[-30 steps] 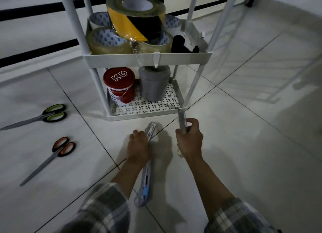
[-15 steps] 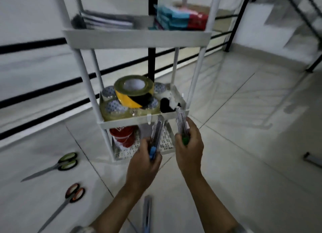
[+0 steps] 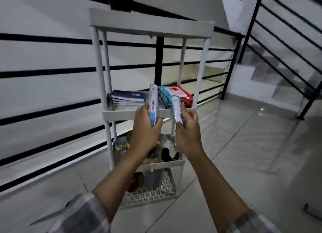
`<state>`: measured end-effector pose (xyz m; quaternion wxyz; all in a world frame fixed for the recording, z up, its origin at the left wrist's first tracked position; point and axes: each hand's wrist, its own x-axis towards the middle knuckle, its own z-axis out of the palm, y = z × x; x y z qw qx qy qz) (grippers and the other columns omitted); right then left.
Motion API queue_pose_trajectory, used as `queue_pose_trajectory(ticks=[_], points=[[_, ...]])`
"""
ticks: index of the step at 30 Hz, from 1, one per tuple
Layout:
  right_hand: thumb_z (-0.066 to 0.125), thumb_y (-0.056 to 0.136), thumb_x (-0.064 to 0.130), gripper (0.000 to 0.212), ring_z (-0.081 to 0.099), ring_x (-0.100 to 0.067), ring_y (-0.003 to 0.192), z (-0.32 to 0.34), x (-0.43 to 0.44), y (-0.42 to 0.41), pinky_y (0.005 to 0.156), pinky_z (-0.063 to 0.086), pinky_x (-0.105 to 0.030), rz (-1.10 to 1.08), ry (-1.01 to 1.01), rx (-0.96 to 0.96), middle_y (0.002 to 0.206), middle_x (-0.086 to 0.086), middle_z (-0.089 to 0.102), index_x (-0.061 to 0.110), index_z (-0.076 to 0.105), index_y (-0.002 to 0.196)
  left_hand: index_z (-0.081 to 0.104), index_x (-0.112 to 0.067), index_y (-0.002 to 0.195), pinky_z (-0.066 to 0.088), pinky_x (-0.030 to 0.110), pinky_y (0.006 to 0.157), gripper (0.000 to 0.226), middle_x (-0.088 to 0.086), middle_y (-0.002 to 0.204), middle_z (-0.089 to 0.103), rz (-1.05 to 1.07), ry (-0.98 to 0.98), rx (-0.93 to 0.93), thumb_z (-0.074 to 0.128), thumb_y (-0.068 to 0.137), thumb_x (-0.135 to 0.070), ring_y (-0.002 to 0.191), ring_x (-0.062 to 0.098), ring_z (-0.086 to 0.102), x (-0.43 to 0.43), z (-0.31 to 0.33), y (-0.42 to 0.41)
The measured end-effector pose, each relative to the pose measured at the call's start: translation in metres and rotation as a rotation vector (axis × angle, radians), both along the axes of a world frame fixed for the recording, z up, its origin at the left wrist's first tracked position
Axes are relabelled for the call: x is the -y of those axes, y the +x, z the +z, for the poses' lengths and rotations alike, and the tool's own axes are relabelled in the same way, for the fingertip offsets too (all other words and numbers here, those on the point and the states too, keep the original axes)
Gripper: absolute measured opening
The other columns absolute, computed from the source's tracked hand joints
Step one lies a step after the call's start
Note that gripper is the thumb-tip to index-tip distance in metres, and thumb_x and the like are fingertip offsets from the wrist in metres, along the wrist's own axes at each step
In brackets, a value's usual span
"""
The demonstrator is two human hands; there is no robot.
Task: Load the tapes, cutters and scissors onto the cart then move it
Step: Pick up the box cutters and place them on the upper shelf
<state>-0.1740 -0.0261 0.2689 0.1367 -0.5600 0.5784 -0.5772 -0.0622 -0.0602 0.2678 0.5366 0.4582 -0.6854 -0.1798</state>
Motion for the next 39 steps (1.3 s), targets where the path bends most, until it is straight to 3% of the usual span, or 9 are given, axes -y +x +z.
queue_pose_trajectory(ticks=[4, 8, 13, 18, 21, 27, 31, 34, 39], points=[[0.038, 0.096, 0.004, 0.051, 0.046, -0.024, 0.121, 0.024, 0.012, -0.004, 0.099, 0.046, -0.03, -0.01, 0.079, -0.049, 0.135, -0.008, 0.034, 0.015, 0.035, 0.146, 0.045, 0.002, 0.122, 0.037, 0.029, 0.083, 0.044, 0.022, 0.131, 0.037, 0.024, 0.272, 0.187, 0.046, 0.092, -0.03, 0.109, 0.03, 0.046, 0.047, 0.039, -0.006], [0.048, 0.095, 0.009, 0.043, 0.054, -0.02, 0.113, 0.032, 0.012, -0.01, 0.063, 0.05, -0.009, 0.012, 0.08, 0.011, 0.129, -0.007, 0.05, 0.019, 0.04, 0.136, 0.052, 0.002, 0.119, 0.043, 0.035, 0.086, 0.037, 0.024, 0.126, 0.051, 0.024, 0.36, 0.32, 0.051, 0.091, -0.021, 0.114, 0.035, 0.05, 0.087, 0.057, -0.014], [0.054, 0.092, 0.004, 0.027, 0.058, -0.021, 0.107, 0.032, 0.006, -0.019, 0.069, 0.051, -0.022, -0.004, 0.057, 0.09, 0.122, -0.007, 0.057, 0.025, 0.049, 0.107, 0.059, 0.001, 0.108, 0.047, 0.039, 0.094, 0.026, 0.02, 0.121, 0.06, 0.005, 0.418, 0.425, 0.052, 0.091, -0.017, 0.108, 0.033, 0.057, 0.112, 0.055, -0.02], [0.058, 0.091, 0.009, 0.03, 0.06, -0.014, 0.102, 0.027, 0.001, -0.03, 0.058, 0.046, -0.009, -0.029, 0.039, 0.126, 0.125, -0.003, 0.058, 0.023, 0.053, 0.116, 0.06, -0.003, 0.112, 0.044, 0.031, 0.079, 0.034, 0.017, 0.121, 0.06, -0.094, 0.467, 0.568, 0.052, 0.09, -0.028, 0.107, 0.03, 0.057, 0.112, 0.056, -0.029], [0.059, 0.09, 0.007, 0.035, 0.06, -0.006, 0.093, 0.03, 0.002, -0.032, 0.057, 0.05, -0.007, 0.01, 0.025, 0.106, 0.125, -0.003, 0.058, 0.021, 0.053, 0.121, 0.053, -0.006, 0.122, 0.042, 0.034, 0.096, 0.038, 0.017, 0.129, 0.054, -0.194, 0.514, 0.533, 0.037, 0.097, -0.031, 0.115, 0.029, 0.052, 0.109, 0.057, -0.023], [0.065, 0.084, 0.002, 0.055, 0.056, -0.016, 0.114, 0.052, 0.011, -0.017, 0.086, 0.057, -0.031, 0.054, 0.049, -0.004, 0.13, -0.005, 0.052, 0.018, 0.047, 0.134, 0.061, -0.007, 0.115, 0.036, 0.028, 0.079, 0.029, 0.013, 0.118, 0.059, -0.16, 0.339, 0.725, 0.044, 0.095, -0.018, 0.107, 0.029, 0.053, 0.104, 0.056, 0.0], [0.069, 0.083, 0.008, 0.06, 0.052, -0.016, 0.111, 0.067, 0.027, -0.002, 0.096, 0.05, -0.029, 0.025, 0.104, -0.183, 0.131, -0.005, 0.036, 0.011, 0.045, 0.137, 0.064, -0.003, 0.109, 0.036, 0.029, 0.075, 0.028, 0.018, 0.115, 0.06, -0.057, 0.156, 0.668, 0.044, 0.092, -0.014, 0.099, 0.03, 0.054, 0.1, 0.053, 0.021], [0.069, 0.084, 0.014, 0.055, 0.053, -0.022, 0.113, 0.074, 0.046, 0.008, 0.105, 0.042, -0.031, 0.005, 0.14, -0.313, 0.13, -0.008, 0.039, 0.009, 0.049, 0.135, 0.058, -0.001, 0.11, 0.039, 0.041, 0.086, 0.033, 0.02, 0.115, 0.054, 0.232, -0.063, 0.838, 0.04, 0.092, -0.023, 0.108, 0.035, 0.049, 0.1, 0.037, 0.044], [0.064, 0.088, 0.015, 0.031, 0.053, -0.027, 0.112, 0.063, 0.088, 0.03, 0.092, 0.041, -0.029, -0.029, 0.204, -0.511, 0.121, -0.015, 0.056, 0.004, 0.063, 0.117, 0.034, -0.005, 0.139, 0.018, 0.046, 0.113, 0.055, 0.015, 0.152, 0.024, 0.197, 0.148, 0.957, 0.017, 0.096, -0.036, 0.142, 0.025, 0.018, 0.103, 0.017, 0.052]])
